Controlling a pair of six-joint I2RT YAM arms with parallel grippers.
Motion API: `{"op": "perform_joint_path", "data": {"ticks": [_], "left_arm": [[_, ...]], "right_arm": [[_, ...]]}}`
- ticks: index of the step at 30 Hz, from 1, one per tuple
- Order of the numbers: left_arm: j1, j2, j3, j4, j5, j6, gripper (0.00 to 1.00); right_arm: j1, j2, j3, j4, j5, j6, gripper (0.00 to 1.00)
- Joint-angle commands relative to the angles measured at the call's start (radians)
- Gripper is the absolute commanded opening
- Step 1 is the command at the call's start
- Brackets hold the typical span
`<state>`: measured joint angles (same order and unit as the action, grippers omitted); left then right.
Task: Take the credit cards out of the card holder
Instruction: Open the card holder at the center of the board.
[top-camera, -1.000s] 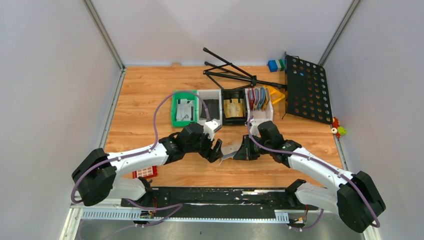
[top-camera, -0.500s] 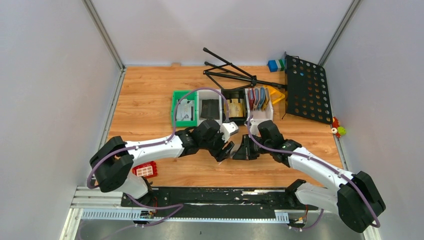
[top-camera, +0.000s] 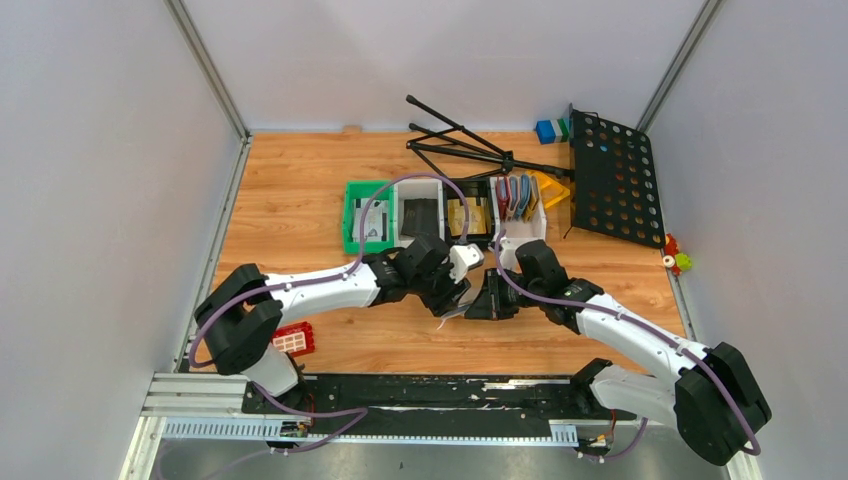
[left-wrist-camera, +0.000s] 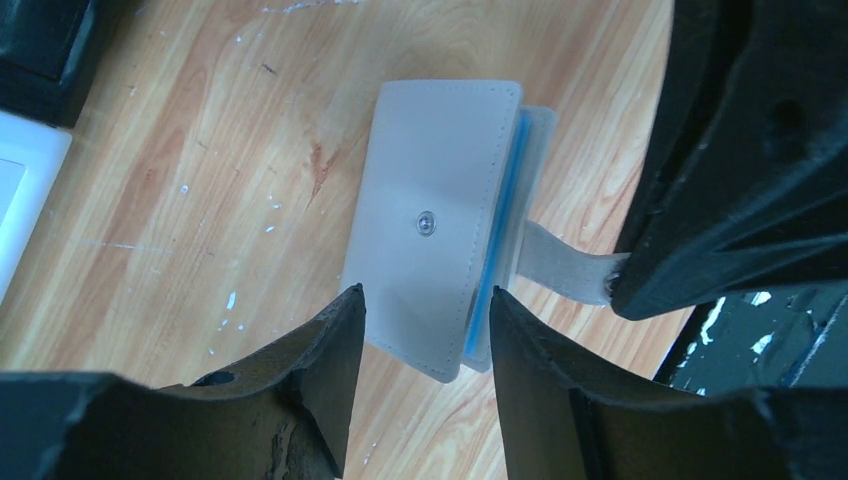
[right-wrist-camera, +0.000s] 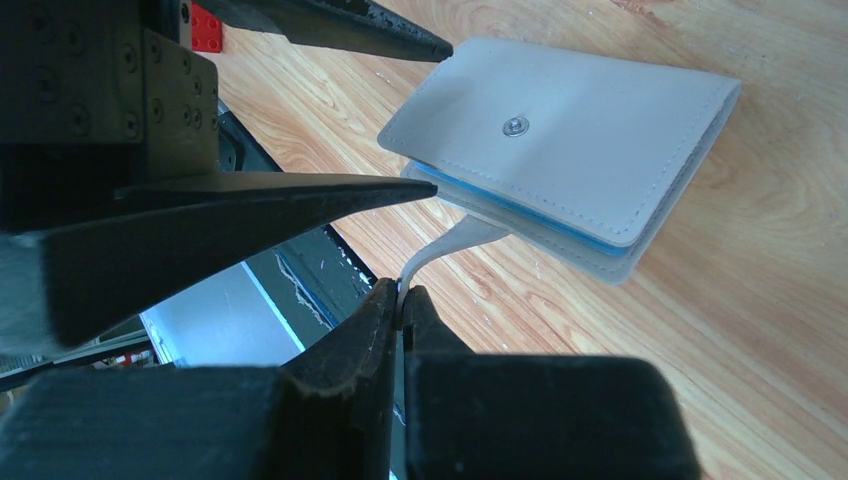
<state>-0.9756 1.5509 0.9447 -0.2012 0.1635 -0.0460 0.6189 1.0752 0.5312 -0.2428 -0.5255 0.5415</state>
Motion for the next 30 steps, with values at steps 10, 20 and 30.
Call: {"op": "perform_joint_path", "data": {"ticks": [10,20,30], "left_arm": [[0.000,0.032,0.072,-0.056,-0.049,0.010,0.13],[0.023,-0.044,0.031,-0.108,-0.087,-0.189,0.03],[0.112,-0.183,-0.137,-0.075,-0.007,-0.376,0.03]], "right_arm": [[0.001,-0.019,0.042,-0.004,0.009,-0.017,0.00],[-0.031,-0.001,0.032,-0.053,0.037,-0.079,0.00],[-0.063,0.057,0.075,-0.070,0.030,-0.129,0.00]]}}
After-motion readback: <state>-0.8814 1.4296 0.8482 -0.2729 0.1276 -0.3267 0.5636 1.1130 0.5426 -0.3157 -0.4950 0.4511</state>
